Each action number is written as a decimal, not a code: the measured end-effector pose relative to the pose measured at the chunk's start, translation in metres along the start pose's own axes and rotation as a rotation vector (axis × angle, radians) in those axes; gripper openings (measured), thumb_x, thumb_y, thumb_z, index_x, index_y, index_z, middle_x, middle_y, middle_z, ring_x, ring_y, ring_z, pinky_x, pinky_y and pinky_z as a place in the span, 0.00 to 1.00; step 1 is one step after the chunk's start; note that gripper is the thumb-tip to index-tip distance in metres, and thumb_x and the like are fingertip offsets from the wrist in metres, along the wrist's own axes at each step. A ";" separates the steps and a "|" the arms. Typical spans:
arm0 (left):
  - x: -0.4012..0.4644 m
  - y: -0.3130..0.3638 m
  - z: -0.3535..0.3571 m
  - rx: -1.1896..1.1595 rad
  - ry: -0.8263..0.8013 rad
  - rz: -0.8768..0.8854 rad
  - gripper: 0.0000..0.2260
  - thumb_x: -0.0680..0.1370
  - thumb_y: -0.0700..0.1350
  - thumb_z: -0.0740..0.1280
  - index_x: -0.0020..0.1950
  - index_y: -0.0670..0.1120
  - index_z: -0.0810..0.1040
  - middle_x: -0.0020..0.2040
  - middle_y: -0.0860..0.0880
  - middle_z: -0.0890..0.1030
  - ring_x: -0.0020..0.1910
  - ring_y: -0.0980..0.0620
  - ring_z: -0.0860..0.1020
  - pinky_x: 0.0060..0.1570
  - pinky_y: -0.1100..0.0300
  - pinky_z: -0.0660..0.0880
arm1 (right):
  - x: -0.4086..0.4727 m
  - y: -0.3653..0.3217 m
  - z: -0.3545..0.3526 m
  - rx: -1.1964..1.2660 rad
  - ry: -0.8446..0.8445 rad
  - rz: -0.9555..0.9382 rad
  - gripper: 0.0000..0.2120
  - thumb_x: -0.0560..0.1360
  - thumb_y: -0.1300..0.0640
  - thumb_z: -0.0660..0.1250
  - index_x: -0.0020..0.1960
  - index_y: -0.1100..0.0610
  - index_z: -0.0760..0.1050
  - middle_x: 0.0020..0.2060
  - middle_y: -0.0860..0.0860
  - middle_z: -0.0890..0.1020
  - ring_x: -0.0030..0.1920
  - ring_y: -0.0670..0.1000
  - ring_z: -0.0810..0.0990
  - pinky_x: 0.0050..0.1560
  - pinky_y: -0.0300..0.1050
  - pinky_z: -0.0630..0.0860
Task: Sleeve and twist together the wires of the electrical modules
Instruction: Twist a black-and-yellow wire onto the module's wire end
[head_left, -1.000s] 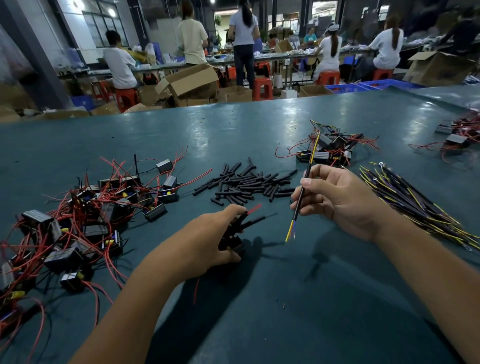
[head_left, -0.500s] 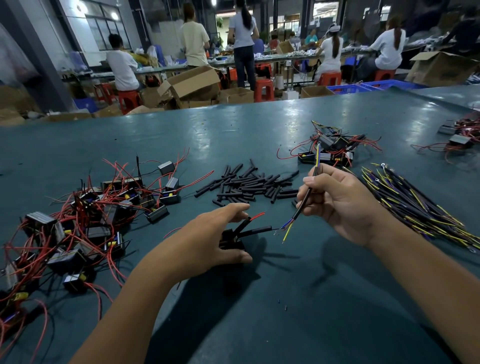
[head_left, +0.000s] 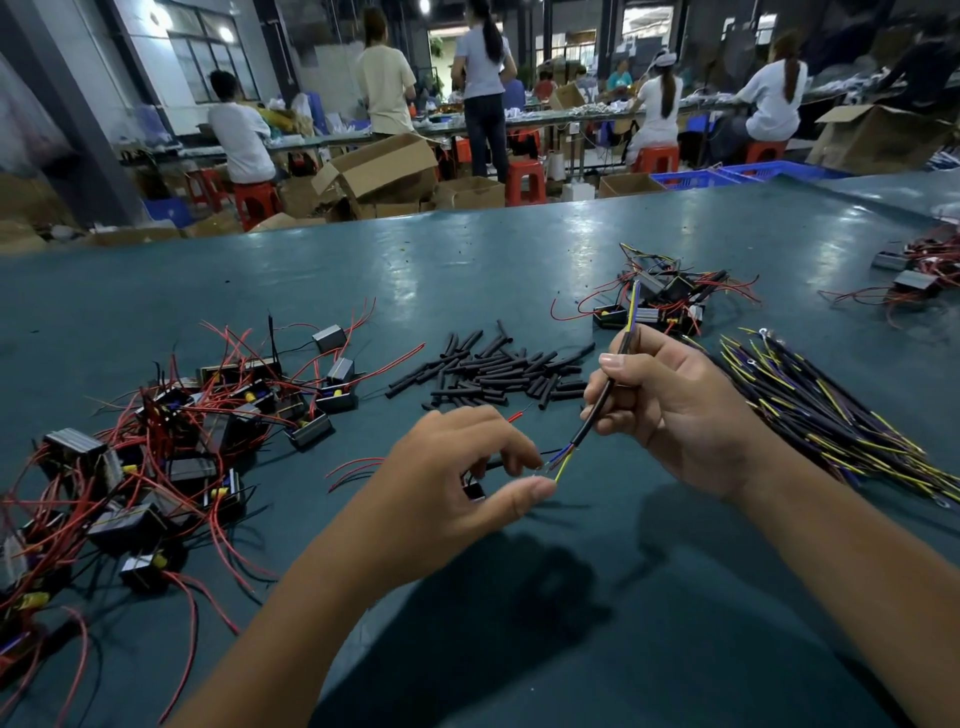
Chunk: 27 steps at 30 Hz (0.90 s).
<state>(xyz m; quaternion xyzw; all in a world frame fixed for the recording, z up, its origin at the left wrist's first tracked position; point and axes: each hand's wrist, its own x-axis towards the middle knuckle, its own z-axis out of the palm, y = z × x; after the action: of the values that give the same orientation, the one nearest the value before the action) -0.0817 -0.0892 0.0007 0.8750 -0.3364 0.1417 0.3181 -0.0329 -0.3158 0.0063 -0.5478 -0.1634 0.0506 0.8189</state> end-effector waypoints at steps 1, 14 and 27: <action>0.000 0.000 0.002 -0.006 -0.009 -0.003 0.10 0.78 0.56 0.69 0.48 0.51 0.81 0.45 0.57 0.79 0.44 0.52 0.78 0.50 0.55 0.72 | 0.000 0.000 0.000 -0.002 -0.009 -0.005 0.07 0.71 0.60 0.67 0.44 0.58 0.69 0.32 0.56 0.82 0.30 0.52 0.82 0.28 0.39 0.78; 0.001 0.000 0.001 -0.200 0.056 -0.018 0.08 0.80 0.49 0.67 0.44 0.48 0.81 0.39 0.52 0.78 0.39 0.49 0.75 0.41 0.48 0.72 | -0.002 -0.002 -0.005 -0.031 -0.036 -0.009 0.09 0.71 0.65 0.69 0.44 0.58 0.68 0.33 0.59 0.82 0.32 0.56 0.82 0.30 0.42 0.79; -0.001 0.000 0.002 -0.184 0.022 -0.023 0.11 0.82 0.54 0.62 0.45 0.52 0.79 0.41 0.55 0.79 0.42 0.52 0.77 0.46 0.56 0.72 | -0.004 -0.005 -0.014 -0.744 0.206 -0.146 0.13 0.73 0.53 0.73 0.38 0.59 0.73 0.28 0.55 0.80 0.26 0.54 0.78 0.30 0.44 0.76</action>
<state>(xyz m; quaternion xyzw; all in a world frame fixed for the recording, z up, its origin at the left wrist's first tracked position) -0.0823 -0.0904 -0.0014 0.8442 -0.3346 0.1161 0.4024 -0.0326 -0.3311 0.0049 -0.7965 -0.1260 -0.1260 0.5778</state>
